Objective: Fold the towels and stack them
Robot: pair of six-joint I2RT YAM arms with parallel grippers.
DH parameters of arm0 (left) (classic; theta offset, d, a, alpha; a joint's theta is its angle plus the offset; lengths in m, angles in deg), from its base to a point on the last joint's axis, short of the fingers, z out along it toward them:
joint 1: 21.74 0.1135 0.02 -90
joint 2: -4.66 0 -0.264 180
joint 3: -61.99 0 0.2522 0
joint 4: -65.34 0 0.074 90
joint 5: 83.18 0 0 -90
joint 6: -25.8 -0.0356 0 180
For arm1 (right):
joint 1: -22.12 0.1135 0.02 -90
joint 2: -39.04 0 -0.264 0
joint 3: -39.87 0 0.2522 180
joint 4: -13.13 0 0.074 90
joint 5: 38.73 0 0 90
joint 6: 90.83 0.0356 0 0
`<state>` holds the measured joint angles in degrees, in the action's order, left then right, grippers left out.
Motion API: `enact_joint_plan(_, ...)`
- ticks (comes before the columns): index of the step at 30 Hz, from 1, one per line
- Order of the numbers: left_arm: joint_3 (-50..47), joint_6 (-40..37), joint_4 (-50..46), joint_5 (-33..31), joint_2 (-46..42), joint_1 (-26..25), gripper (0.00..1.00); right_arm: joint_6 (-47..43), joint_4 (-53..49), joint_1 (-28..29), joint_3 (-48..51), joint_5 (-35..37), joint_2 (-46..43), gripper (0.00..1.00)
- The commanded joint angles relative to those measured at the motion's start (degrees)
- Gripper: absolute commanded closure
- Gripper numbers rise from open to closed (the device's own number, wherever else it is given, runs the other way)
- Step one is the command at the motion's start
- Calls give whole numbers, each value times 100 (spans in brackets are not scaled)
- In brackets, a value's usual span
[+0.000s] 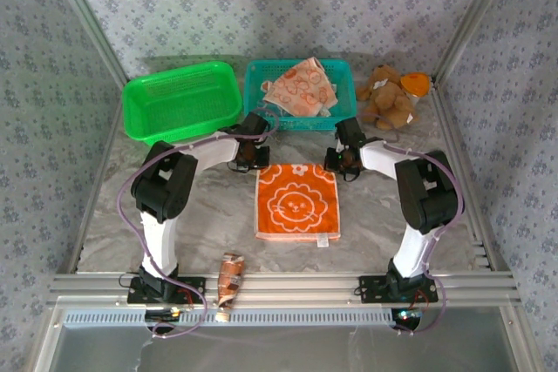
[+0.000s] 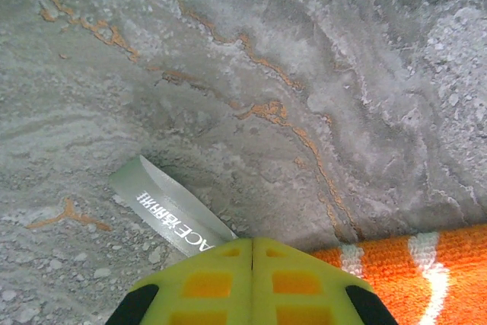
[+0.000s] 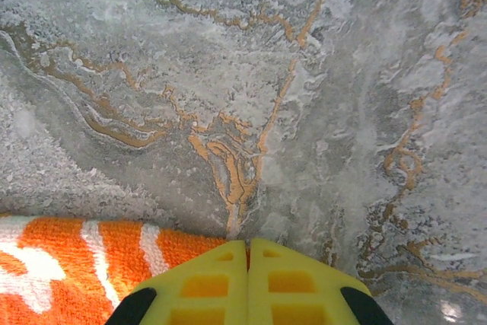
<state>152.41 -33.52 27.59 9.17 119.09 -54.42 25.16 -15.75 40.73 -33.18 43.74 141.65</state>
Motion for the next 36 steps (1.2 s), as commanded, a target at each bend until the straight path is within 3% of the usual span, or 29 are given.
enact_joint_plan(1,25,-25,-276,38,-261,-8,100,-211,-188,-83,-148,34,-290,100)
enact_joint_plan(9,165,-200,-366,-5,-703,105,100,-558,2,-274,-247,-250,-718,100)
enact_joint_plan(16,-320,-169,22,98,-1116,88,100,-552,499,-175,451,-267,-1265,100)
enact_joint_plan(25,-1136,-101,712,-125,-1718,-258,100,-598,1223,-44,1442,-74,-1913,100)
enact_joint_plan(29,-1928,-49,1300,-456,-2321,-655,100,-527,1619,127,2221,165,-2534,100)
enact_joint_plan(30,-2137,-46,1435,-559,-2466,-777,100,-486,1682,180,2424,240,-2679,90)
enact_joint_plan(32,-2614,-79,1676,-848,-2763,-1184,99,-327,1679,294,2863,470,-3075,46)
enact_joint_plan(33,-2777,-54,1727,-1071,-2878,-1371,93,-247,1682,365,3051,637,-3305,27)
enact_joint_plan(34,-2937,-3,1740,-1283,-2988,-1575,86,-193,1716,437,3282,741,-3599,20)
enact_joint_plan(36,-3174,166,1730,-1395,-3195,-1814,61,-60,1611,508,3550,859,-4151,22)
